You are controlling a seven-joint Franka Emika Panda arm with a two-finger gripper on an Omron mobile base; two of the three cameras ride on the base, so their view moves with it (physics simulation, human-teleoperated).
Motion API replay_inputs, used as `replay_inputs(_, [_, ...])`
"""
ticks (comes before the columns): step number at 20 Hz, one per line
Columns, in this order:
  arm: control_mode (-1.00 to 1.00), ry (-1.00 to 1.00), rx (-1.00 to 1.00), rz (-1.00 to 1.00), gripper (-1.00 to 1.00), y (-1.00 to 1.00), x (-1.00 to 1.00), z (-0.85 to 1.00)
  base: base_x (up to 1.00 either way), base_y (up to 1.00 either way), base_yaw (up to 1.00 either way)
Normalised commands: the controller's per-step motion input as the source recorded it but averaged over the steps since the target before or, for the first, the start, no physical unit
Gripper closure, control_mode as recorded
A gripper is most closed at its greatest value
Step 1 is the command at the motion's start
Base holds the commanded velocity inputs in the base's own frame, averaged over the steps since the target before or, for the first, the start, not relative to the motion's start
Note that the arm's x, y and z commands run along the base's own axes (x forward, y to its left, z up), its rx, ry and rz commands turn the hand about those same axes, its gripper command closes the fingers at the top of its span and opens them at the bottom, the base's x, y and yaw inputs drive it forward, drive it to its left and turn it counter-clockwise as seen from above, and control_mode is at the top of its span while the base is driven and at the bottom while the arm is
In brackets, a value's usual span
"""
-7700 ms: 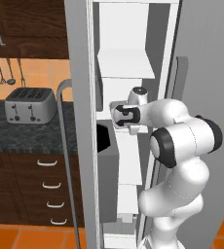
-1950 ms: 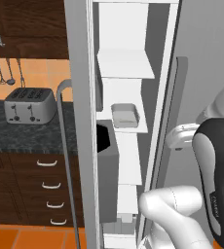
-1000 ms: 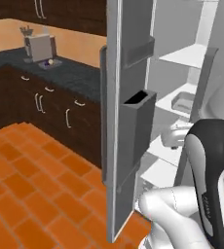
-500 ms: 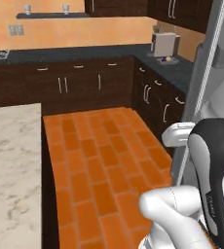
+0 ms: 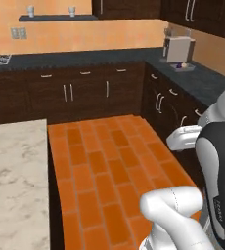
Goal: Take the meat container that has the shrimp and place it on the second highest rack of the freezer. Then take the vegetable container that has the eggplant and squash and place it on the highest rack of the freezer.
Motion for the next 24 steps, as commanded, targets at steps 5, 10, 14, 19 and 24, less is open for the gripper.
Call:
replay_inputs(5, [1.0, 0.0, 0.0, 0.0, -1.0, 0.0, 0.0, 0.0, 1.0, 0.25, -0.05])
replay_inputs(10, [1.0, 0.0, 0.0, 0.0, -1.0, 0.0, 0.0, 0.0, 1.0, 0.26, -0.05])
replay_inputs(14, [1.0, 0.0, 0.0, 0.0, -1.0, 0.0, 0.0, 0.0, 1.0, 0.21, -0.05])
replay_inputs(19, [1.0, 0.0, 0.0, 0.0, -1.0, 0.0, 0.0, 0.0, 1.0, 0.06, -0.06])
replay_inputs(24, [1.0, 0.0, 0.0, 0.0, -1.0, 0.0, 0.0, 0.0, 1.0, 0.0, -0.07])
